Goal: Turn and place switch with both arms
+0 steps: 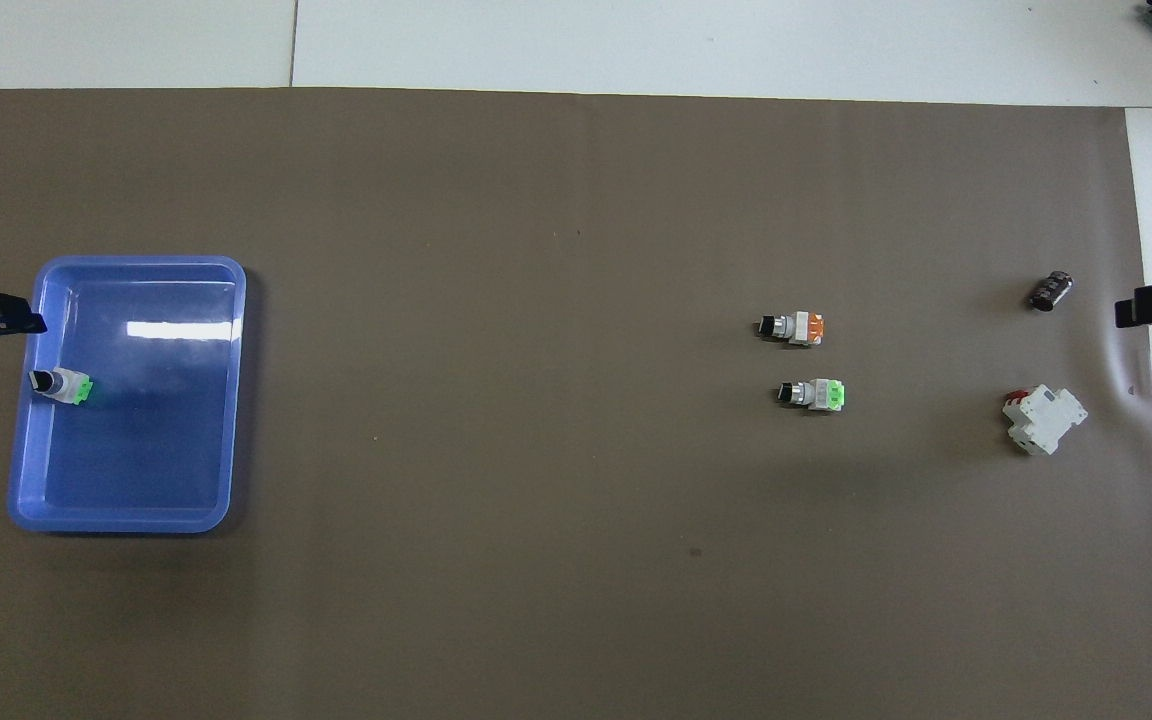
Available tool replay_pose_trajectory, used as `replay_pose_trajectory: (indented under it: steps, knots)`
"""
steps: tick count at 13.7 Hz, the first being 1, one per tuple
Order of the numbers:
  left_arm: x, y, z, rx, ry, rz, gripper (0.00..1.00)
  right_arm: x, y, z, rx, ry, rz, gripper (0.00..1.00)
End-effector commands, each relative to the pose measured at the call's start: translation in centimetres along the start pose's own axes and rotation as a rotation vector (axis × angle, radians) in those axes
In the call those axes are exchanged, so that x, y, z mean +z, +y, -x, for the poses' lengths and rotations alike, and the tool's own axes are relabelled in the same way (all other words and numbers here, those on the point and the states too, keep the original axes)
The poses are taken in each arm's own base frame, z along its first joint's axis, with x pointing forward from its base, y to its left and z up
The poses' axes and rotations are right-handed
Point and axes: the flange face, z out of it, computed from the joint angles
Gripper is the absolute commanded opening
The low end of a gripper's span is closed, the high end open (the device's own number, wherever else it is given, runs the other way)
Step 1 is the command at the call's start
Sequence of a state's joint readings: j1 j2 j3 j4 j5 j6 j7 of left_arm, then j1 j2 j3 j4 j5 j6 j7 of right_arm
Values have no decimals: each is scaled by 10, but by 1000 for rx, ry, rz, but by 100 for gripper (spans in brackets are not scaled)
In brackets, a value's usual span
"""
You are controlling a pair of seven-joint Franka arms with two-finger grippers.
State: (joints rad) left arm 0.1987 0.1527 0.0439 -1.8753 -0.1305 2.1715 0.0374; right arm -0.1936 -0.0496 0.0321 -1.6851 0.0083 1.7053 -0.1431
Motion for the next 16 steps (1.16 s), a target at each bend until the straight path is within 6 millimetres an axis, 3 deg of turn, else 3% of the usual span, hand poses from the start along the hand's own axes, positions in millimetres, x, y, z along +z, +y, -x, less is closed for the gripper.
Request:
replay_pose_trajectory:
  steps: [1, 3, 4, 7, 9, 11, 16]
  knots:
    - [-5, 60, -22, 116, -24, -26, 64, -18, 3, 7, 39, -10, 37, 100]
    - [-24, 96, -23, 176, -39, -26, 64, -31, 7, 10, 94, -65, 22, 100]
    - [-36, 112, -20, 205, -77, -33, 64, -27, 19, 14, 141, -64, 5, 100]
    - [-64, 162, -3, 312, -165, -94, 64, -16, 27, 29, 165, -95, -1, 100]
    - [-81, 166, 3, 317, -197, -90, 64, -16, 20, 31, 152, -110, 20, 100]
    - [-116, 163, 15, 319, -192, -86, 65, -17, 14, 29, 139, -110, 23, 100]
    - [-174, 155, 46, 313, -260, -83, 66, -18, 0, 27, 145, -119, 61, 100]
